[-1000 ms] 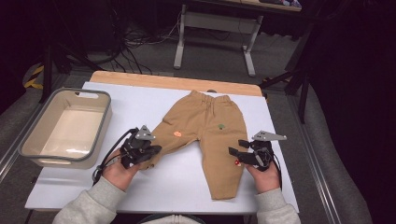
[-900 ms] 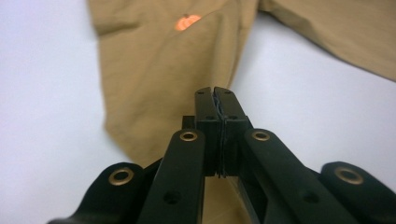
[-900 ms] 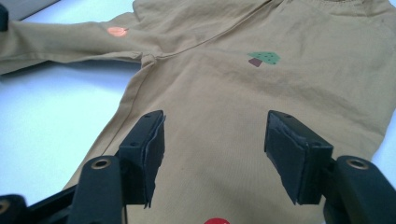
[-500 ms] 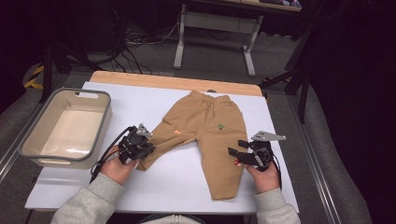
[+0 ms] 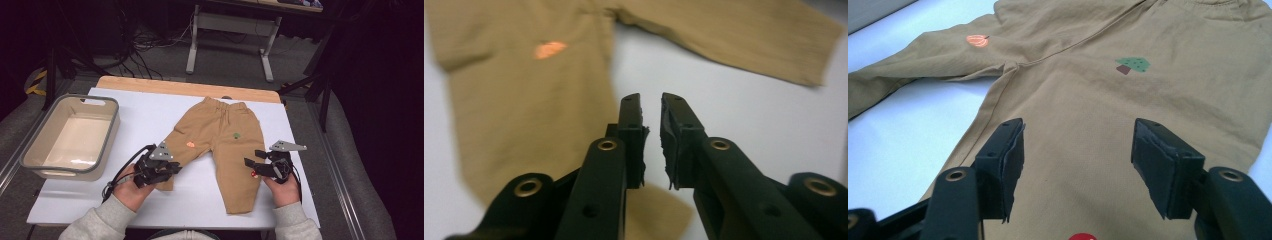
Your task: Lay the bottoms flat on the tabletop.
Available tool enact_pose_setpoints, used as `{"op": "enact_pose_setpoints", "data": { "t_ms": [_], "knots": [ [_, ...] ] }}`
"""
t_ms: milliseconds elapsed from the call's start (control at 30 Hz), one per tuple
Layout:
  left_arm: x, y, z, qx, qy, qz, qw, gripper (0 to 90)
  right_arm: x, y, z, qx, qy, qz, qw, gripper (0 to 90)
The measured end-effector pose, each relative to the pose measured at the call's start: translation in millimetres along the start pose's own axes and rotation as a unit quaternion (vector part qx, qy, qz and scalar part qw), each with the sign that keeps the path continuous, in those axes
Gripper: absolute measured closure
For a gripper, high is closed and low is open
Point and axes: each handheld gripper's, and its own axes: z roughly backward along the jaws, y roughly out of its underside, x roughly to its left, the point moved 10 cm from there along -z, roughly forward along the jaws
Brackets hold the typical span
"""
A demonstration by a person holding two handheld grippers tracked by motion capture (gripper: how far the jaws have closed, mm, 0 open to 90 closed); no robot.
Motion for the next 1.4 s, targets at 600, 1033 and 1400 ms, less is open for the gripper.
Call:
{"op": "enact_pose_setpoints", "data": {
  "t_ms": [600, 1033, 1400],
  "knots": [
    [17.8, 47.2, -22.5, 0.103, -0.053, 0.025, 0.9929, 62.1, 0.1, -1.0, -1.7, 0.0, -0.003, 0.0, 1.0, 37.7],
    [-4.6, 34.4, -17.1, 0.083, -0.027, 0.002, 0.9962, 87.9, 1.7, -1.9, 0.7, -0.002, -0.004, 0.003, 1.0, 37.5],
    [-71.6, 26.0, -27.6, 0.087, 0.13, -0.043, 0.9868, 82.2, 3.5, 0.6, 5.8, -0.002, -0.003, 0.004, 1.0, 37.4]
  ]
}}
